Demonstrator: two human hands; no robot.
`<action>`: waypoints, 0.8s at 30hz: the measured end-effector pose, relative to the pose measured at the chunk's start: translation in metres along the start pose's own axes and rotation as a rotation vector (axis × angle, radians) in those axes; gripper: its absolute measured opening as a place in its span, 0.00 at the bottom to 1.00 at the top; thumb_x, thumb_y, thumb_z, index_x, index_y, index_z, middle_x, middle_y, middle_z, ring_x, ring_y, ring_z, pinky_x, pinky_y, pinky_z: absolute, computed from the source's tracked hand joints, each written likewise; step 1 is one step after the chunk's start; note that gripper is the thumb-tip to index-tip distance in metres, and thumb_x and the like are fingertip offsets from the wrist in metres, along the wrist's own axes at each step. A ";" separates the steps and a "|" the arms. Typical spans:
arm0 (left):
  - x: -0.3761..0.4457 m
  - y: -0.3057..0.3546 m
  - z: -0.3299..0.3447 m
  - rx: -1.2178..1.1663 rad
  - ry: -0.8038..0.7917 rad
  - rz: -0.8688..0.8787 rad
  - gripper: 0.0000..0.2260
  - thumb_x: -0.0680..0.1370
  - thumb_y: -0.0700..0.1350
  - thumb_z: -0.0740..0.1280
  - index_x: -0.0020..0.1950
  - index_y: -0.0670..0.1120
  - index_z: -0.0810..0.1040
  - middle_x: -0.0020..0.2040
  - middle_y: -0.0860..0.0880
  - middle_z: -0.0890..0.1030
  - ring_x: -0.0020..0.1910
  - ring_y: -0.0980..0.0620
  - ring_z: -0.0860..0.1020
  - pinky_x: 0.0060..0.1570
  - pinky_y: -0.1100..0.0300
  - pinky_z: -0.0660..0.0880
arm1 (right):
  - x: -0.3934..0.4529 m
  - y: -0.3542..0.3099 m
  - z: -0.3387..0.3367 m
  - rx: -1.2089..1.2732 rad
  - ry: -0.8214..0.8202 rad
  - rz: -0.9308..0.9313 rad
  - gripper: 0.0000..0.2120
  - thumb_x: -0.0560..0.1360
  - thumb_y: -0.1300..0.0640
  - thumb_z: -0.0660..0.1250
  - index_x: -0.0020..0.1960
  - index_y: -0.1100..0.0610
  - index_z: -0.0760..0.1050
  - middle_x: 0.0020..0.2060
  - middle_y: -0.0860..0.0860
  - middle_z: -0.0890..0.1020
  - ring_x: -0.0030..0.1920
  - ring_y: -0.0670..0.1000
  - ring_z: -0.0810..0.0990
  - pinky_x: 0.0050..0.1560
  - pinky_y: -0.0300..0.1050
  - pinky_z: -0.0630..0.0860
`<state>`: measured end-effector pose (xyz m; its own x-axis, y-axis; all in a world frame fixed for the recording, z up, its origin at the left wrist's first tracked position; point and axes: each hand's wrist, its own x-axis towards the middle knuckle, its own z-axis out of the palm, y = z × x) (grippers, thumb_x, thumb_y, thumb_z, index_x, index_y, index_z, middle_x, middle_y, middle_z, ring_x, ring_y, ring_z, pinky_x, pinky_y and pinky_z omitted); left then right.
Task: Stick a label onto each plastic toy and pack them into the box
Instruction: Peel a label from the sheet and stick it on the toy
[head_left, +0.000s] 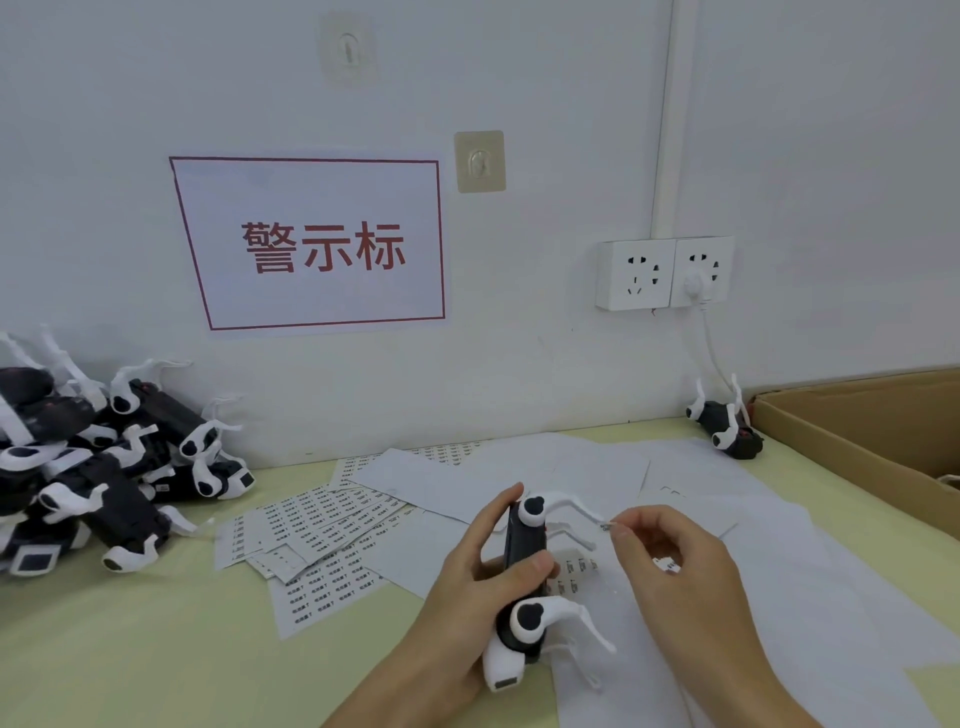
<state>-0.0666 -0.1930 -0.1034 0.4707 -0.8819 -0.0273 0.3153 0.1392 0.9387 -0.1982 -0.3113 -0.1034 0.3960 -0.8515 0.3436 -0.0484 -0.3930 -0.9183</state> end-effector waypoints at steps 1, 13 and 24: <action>0.000 -0.001 -0.001 -0.013 0.002 0.001 0.28 0.67 0.42 0.79 0.61 0.65 0.80 0.48 0.37 0.83 0.42 0.44 0.82 0.41 0.56 0.78 | 0.000 0.000 0.000 0.007 0.014 -0.005 0.08 0.75 0.59 0.70 0.39 0.51 0.80 0.36 0.42 0.81 0.39 0.42 0.77 0.40 0.40 0.71; 0.002 -0.005 -0.005 0.037 -0.077 0.075 0.29 0.68 0.38 0.73 0.66 0.61 0.78 0.64 0.54 0.81 0.59 0.48 0.82 0.54 0.53 0.79 | -0.007 -0.009 0.000 -0.190 -0.135 -0.249 0.11 0.73 0.60 0.73 0.39 0.45 0.79 0.47 0.38 0.73 0.54 0.42 0.74 0.51 0.41 0.69; 0.005 -0.006 -0.008 -0.038 -0.091 0.128 0.25 0.69 0.34 0.73 0.64 0.51 0.80 0.63 0.44 0.79 0.45 0.38 0.81 0.52 0.48 0.79 | 0.022 -0.049 0.004 -0.469 -0.450 -0.328 0.09 0.75 0.53 0.71 0.38 0.42 0.78 0.56 0.34 0.71 0.60 0.39 0.71 0.59 0.38 0.66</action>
<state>-0.0601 -0.1946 -0.1119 0.4332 -0.8926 0.1247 0.2889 0.2686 0.9189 -0.1836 -0.3097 -0.0518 0.7917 -0.4785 0.3798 -0.2101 -0.7971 -0.5662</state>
